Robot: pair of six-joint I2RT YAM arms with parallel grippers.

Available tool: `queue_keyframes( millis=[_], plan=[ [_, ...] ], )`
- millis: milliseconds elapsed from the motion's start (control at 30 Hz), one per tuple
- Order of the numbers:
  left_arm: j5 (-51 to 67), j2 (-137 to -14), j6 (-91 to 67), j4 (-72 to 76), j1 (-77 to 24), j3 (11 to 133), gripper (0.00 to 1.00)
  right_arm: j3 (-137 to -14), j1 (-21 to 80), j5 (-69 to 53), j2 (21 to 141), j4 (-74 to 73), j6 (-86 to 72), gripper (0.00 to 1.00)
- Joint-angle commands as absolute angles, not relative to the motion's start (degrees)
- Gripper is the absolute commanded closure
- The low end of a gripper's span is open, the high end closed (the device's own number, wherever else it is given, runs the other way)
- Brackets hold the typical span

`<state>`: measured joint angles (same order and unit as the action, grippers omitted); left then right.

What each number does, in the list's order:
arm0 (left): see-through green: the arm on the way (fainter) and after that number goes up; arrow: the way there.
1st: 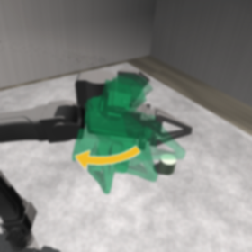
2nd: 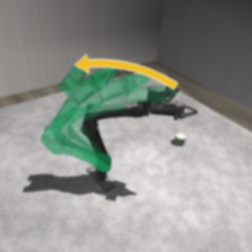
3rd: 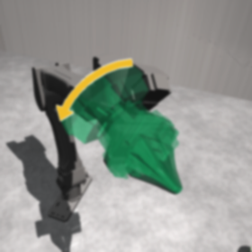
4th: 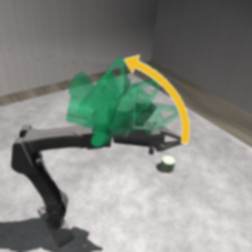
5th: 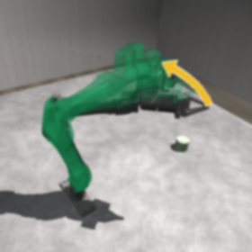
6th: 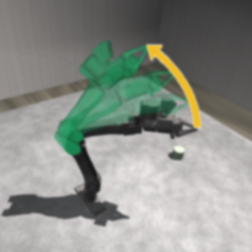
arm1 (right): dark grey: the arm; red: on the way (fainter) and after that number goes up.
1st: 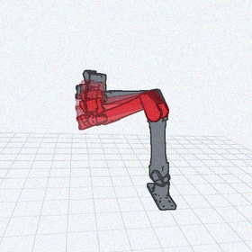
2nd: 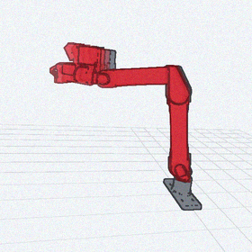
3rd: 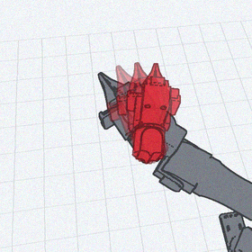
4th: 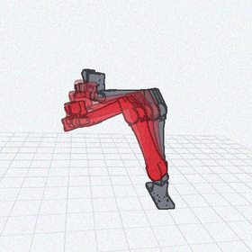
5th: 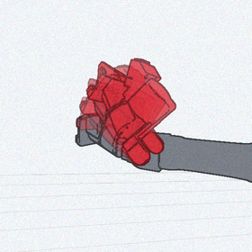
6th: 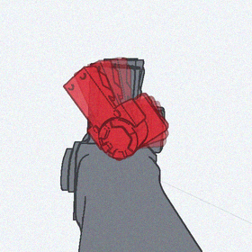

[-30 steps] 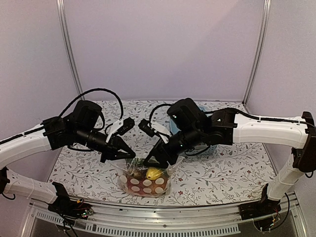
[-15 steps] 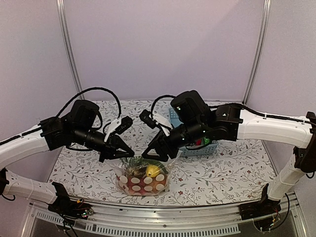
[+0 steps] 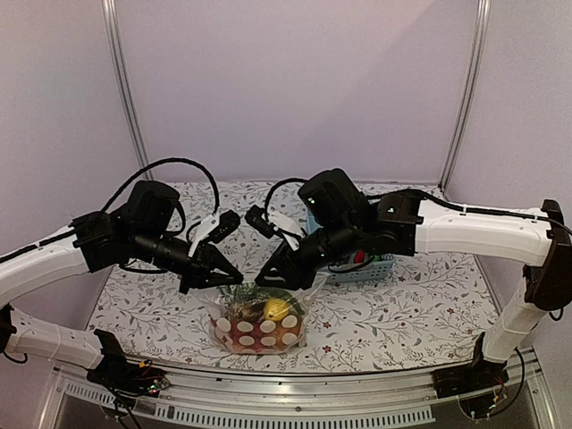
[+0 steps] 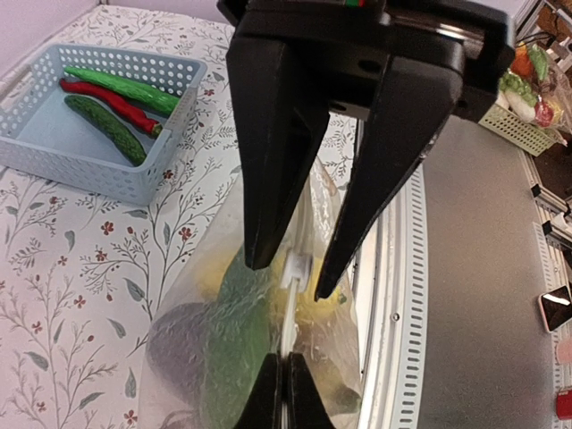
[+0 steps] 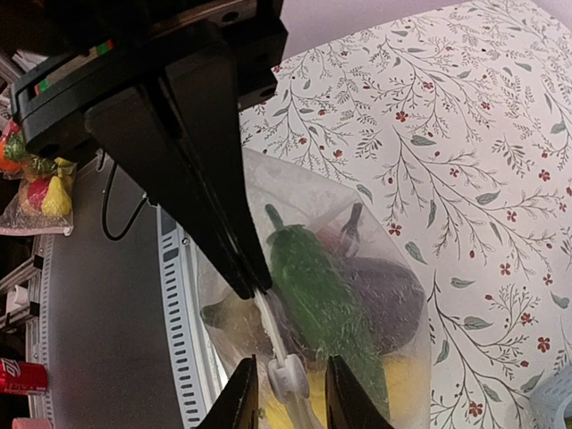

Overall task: Place the food in the zip-top bag and seal the zipper
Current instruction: Pass from the right arm to the left, then hold the zipper from the zipper food storage bag, then zip the zipper on the zipper food storage bag.

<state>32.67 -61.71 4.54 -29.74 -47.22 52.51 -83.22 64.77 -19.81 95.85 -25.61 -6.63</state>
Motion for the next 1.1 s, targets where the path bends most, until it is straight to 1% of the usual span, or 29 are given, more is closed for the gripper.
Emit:
queue_keyframes(
  millis=[0, 167, 367, 1067],
  plan=[
    [32.9, -60.4, 4.9, -29.5, -46.8, 52.1, 1.0, -84.9, 64.3, -20.4, 96.9, -24.9, -6.1, 0.79],
    [32.0, -60.4, 4.8, -29.6, -46.8, 52.0, 1.0, -84.6, 64.2, -20.4, 96.7, -25.0, -6.1, 0.93],
    [30.0, -60.3, 4.0, -29.6, -45.4, 52.3, 1.0, -83.5, 64.1, -19.4, 95.8, -25.3, -5.9, 1.0],
    [27.0, -61.3, 2.3, -29.6, -41.2, 52.6, 1.0, -83.4, 64.0, -16.6, 94.6, -31.5, -3.1, 1.0]
  ],
)
